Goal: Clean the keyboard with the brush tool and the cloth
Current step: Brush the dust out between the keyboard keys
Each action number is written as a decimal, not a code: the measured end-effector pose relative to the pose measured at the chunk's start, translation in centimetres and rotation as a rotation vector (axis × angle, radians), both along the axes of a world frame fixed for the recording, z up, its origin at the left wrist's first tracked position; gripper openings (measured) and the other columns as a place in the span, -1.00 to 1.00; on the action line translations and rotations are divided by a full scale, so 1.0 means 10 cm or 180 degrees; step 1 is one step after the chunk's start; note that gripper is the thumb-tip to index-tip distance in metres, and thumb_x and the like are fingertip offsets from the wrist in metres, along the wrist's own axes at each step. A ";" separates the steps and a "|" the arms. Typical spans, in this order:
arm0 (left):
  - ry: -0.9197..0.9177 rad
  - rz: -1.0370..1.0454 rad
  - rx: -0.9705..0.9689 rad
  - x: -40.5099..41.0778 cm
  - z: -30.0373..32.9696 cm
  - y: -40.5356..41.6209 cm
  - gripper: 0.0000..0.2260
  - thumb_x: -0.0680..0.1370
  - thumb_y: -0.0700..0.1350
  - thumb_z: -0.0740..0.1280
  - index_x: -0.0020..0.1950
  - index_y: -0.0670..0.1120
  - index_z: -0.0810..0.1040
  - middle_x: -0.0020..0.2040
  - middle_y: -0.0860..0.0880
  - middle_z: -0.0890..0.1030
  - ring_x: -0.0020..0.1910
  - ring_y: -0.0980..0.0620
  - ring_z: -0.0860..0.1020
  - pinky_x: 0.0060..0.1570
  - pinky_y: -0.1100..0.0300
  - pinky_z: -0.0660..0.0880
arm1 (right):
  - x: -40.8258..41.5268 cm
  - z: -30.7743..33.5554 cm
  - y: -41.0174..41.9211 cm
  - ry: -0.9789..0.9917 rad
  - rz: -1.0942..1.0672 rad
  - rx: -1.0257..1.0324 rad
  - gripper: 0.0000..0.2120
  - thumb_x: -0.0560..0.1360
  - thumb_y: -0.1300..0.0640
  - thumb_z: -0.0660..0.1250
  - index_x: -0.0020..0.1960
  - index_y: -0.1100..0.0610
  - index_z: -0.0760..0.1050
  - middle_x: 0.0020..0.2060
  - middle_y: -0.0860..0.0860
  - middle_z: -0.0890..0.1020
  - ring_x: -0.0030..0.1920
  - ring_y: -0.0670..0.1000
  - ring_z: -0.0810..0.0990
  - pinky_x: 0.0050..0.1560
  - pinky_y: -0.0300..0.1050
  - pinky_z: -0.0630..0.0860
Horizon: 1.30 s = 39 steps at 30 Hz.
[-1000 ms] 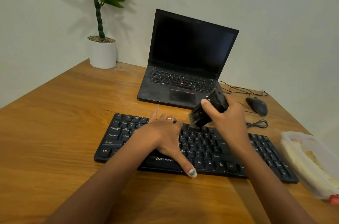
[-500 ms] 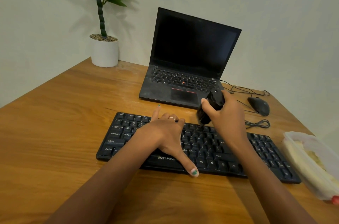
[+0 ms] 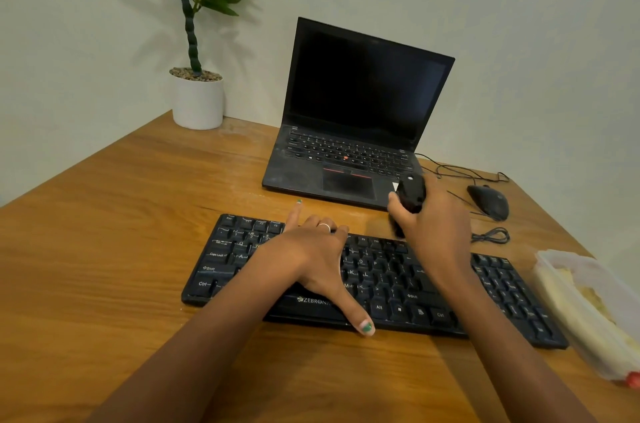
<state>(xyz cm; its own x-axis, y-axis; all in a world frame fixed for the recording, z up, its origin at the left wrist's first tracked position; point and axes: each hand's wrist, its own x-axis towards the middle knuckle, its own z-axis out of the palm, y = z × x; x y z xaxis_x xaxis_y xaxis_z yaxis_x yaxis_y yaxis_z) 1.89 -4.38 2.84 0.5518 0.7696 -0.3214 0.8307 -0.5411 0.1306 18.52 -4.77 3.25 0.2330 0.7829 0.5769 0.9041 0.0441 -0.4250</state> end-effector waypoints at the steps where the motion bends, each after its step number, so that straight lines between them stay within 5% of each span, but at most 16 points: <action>1: -0.0004 -0.0005 -0.0006 0.00 0.00 0.00 0.19 0.24 0.49 0.35 0.59 -0.07 -0.16 0.60 -0.11 -0.05 0.56 -0.09 -0.17 0.40 -0.22 -0.43 | 0.00 0.01 0.00 -0.0144 -0.0062 0.0156 -0.79 0.49 -0.03 0.30 -0.08 0.11 0.44 -0.30 -0.04 0.54 -0.30 -0.02 0.51 -0.36 -0.17 0.38; 6: -0.0014 -0.0007 0.0022 -0.01 -0.02 0.01 0.21 0.22 0.51 0.35 0.60 -0.08 -0.16 0.59 -0.10 -0.01 0.56 -0.09 -0.15 0.40 -0.23 -0.44 | -0.01 -0.03 -0.03 0.1458 0.0517 -0.0271 -0.85 0.45 -0.01 0.37 -0.20 0.02 0.45 -0.26 0.02 0.62 -0.25 -0.01 0.63 -0.35 -0.15 0.58; 11: -0.0046 -0.0005 -0.0011 0.00 -0.01 0.01 0.20 0.23 0.50 0.36 0.60 -0.08 -0.15 0.59 -0.10 -0.02 0.56 -0.09 -0.15 0.39 -0.22 -0.45 | 0.09 0.09 0.00 0.0378 0.0105 -0.0180 -0.81 0.46 0.01 0.35 -0.07 0.13 0.47 -0.26 -0.01 0.58 -0.23 0.01 0.57 -0.26 -0.11 0.52; 17: -0.0024 -0.0019 -0.0001 0.00 -0.01 0.00 0.19 0.24 0.49 0.36 0.59 -0.08 -0.16 0.60 -0.11 -0.05 0.56 -0.09 -0.16 0.40 -0.24 -0.43 | 0.10 0.06 -0.07 0.1299 0.0386 -0.0632 -0.81 0.46 0.02 0.37 -0.24 0.00 0.38 -0.24 0.07 0.61 -0.26 0.02 0.61 -0.38 -0.21 0.57; 21: -0.0046 -0.0031 0.0021 0.00 -0.01 0.01 0.19 0.25 0.49 0.36 0.59 -0.08 -0.16 0.60 -0.11 -0.05 0.56 -0.09 -0.16 0.40 -0.22 -0.44 | 0.16 0.13 -0.12 0.0425 -0.0030 -0.0223 -0.79 0.46 0.01 0.36 -0.16 0.04 0.35 -0.31 -0.07 0.51 -0.22 0.03 0.55 -0.17 -0.02 0.56; 26: -0.0020 -0.0018 -0.0001 0.00 -0.01 0.01 0.20 0.24 0.50 0.35 0.59 -0.08 -0.18 0.60 -0.11 -0.05 0.56 -0.10 -0.17 0.41 -0.24 -0.41 | 0.01 0.06 -0.18 0.1305 0.0648 -0.0541 -0.85 0.46 0.00 0.36 -0.17 0.05 0.46 -0.27 0.02 0.62 -0.36 -0.07 0.60 -0.46 -0.26 0.49; 31: -0.0030 -0.0030 0.0052 0.00 -0.01 0.01 0.19 0.24 0.50 0.36 0.60 -0.07 -0.15 0.60 -0.11 -0.03 0.56 -0.11 -0.13 0.41 -0.23 -0.42 | -0.01 0.10 -0.16 0.0332 0.0248 -0.0146 -0.81 0.46 -0.03 0.35 -0.07 0.07 0.44 -0.28 -0.09 0.54 -0.27 -0.10 0.52 -0.36 -0.31 0.42; 34: -0.0067 -0.0034 0.0055 0.00 -0.01 0.01 0.17 0.24 0.49 0.36 0.60 -0.07 -0.12 0.59 -0.11 0.00 0.56 -0.10 -0.11 0.42 -0.23 -0.40 | -0.08 0.06 -0.19 0.1057 0.0664 -0.0369 -0.85 0.43 -0.02 0.39 -0.16 0.03 0.47 -0.29 -0.07 0.60 -0.25 -0.09 0.60 -0.29 -0.07 0.60; 36: -0.0049 -0.0029 0.0054 0.00 0.00 0.00 0.18 0.24 0.49 0.36 0.60 -0.07 -0.15 0.59 -0.11 -0.02 0.56 -0.10 -0.13 0.41 -0.23 -0.41 | -0.05 0.03 -0.19 0.0990 0.0586 -0.0443 -0.83 0.43 -0.03 0.39 -0.15 0.06 0.49 -0.29 -0.06 0.61 -0.25 -0.08 0.61 -0.26 -0.02 0.60; 39: -0.0059 -0.0018 0.0008 -0.01 -0.02 0.02 0.19 0.25 0.49 0.36 0.59 -0.07 -0.19 0.60 -0.10 -0.08 0.56 -0.10 -0.18 0.41 -0.23 -0.42 | 0.00 0.06 -0.20 0.0241 0.0319 -0.0156 -0.77 0.45 -0.04 0.36 -0.02 0.09 0.46 -0.24 -0.09 0.56 -0.23 -0.09 0.53 -0.33 -0.33 0.43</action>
<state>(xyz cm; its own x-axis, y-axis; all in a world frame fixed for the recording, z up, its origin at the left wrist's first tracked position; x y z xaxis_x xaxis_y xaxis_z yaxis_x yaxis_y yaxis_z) 1.83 -4.21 2.68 0.5620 0.7672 -0.3090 0.8251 -0.5462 0.1446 18.53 -6.75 3.81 0.1937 0.8311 0.5212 0.8616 0.1101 -0.4956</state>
